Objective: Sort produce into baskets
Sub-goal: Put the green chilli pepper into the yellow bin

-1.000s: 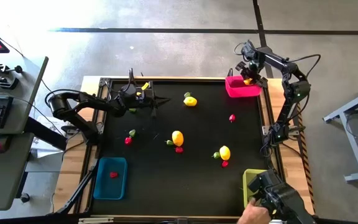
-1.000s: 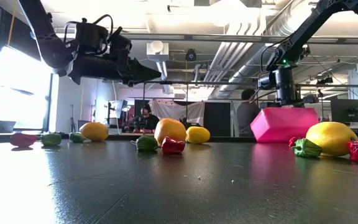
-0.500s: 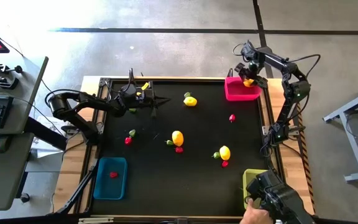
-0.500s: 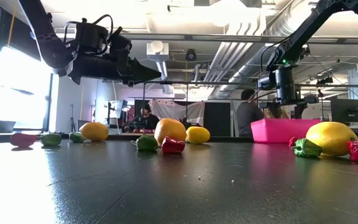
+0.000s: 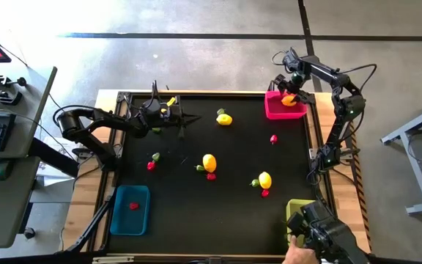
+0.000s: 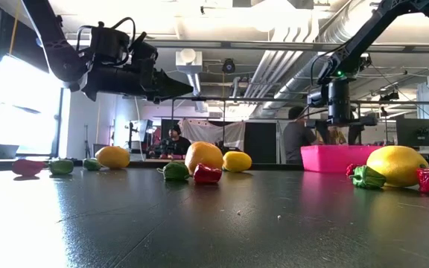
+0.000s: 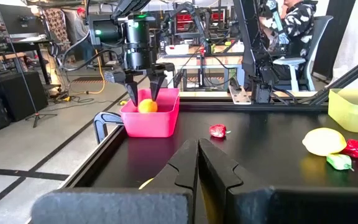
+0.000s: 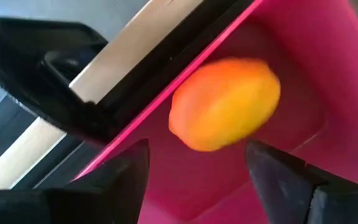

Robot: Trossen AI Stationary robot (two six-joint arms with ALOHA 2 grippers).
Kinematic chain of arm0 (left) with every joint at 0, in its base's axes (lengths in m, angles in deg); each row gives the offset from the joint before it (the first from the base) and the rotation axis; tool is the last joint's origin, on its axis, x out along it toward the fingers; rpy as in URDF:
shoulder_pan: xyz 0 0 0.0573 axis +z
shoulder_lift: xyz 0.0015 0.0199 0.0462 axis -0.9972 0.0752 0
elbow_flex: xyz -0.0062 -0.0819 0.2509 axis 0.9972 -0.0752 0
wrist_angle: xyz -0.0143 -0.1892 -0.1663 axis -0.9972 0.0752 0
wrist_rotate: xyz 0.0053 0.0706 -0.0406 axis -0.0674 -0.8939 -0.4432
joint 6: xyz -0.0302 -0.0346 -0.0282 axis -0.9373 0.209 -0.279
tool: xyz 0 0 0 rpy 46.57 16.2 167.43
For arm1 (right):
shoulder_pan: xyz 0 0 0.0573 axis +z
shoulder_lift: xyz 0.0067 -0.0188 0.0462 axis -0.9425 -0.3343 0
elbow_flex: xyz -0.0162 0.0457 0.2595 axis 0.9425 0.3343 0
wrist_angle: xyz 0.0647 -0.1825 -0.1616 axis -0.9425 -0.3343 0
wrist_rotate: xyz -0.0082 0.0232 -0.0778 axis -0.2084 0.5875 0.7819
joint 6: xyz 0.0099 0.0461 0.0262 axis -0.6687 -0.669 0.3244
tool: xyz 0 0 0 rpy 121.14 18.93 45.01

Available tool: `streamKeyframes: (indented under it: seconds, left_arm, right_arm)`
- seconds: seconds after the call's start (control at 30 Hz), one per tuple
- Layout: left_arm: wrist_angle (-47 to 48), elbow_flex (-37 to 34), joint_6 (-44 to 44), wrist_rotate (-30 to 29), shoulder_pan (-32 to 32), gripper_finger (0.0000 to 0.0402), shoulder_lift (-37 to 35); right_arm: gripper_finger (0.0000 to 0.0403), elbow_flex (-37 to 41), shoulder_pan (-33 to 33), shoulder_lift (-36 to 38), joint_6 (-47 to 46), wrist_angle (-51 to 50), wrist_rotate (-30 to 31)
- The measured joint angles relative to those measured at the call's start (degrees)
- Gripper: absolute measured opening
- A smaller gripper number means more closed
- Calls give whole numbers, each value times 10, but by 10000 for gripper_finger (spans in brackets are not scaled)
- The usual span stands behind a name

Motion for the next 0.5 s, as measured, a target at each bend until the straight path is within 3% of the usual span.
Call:
streamKeyframes:
  seconds: [0.27, 0.5]
  left_arm:
    - [0, 0, -3, 0, 0, 0, 0]
    - [0, 0, -4, 0, 0, 0, 0]
  right_arm:
    - [252, 0, 5, 0, 34, 3, 6]
    - [225, -69, 6, 1, 179, -72, -16]
